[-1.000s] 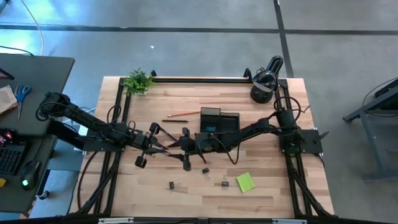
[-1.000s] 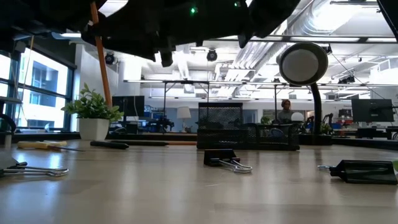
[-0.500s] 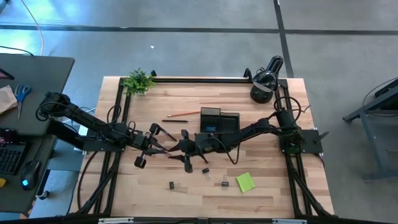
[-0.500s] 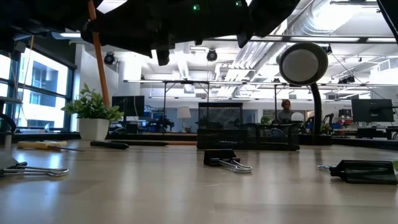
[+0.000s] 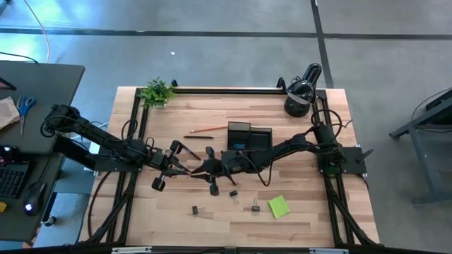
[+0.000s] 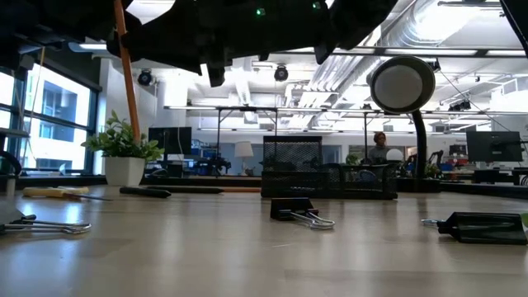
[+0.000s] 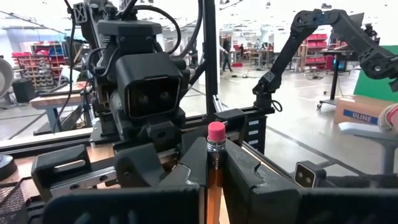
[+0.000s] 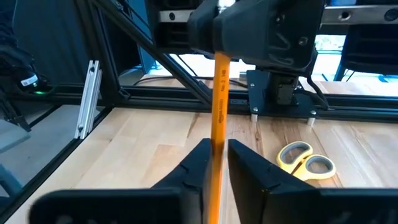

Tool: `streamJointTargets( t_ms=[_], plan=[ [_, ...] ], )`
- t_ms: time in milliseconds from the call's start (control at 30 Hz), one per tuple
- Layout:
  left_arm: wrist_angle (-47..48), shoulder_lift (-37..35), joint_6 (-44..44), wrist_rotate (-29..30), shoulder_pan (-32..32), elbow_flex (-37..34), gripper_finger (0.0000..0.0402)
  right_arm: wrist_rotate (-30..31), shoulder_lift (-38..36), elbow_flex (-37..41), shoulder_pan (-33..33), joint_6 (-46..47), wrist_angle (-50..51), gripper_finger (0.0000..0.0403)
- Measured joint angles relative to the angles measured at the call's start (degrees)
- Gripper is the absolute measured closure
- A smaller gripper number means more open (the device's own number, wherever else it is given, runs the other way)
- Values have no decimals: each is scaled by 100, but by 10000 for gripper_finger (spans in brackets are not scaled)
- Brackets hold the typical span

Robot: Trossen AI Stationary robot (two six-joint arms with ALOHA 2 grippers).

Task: Pick and place office supplies into organizer
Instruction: Put the orange pencil into the desk organizer

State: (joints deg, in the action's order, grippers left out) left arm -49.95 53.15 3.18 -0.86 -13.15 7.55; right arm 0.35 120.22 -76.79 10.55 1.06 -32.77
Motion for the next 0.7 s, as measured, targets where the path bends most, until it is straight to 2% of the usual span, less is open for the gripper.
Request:
streamJointTargets(
  t_ms=[167, 467, 567, 700],
  plan=[
    [4, 0, -13, -2, -1, 0, 394, 11, 2, 0, 9, -184, 30, 398],
    [4, 0, -46, -13, 0, 0, 394, 106, 2, 0, 22, -212, 41, 401],
    [4, 0, -46, -11, 0, 0, 394, 107, 2, 0, 20, -140, 45, 389],
    [2, 0, -44, 2, 0, 0, 394, 242, 2, 0, 21, -106, 88, 350]
  ],
)
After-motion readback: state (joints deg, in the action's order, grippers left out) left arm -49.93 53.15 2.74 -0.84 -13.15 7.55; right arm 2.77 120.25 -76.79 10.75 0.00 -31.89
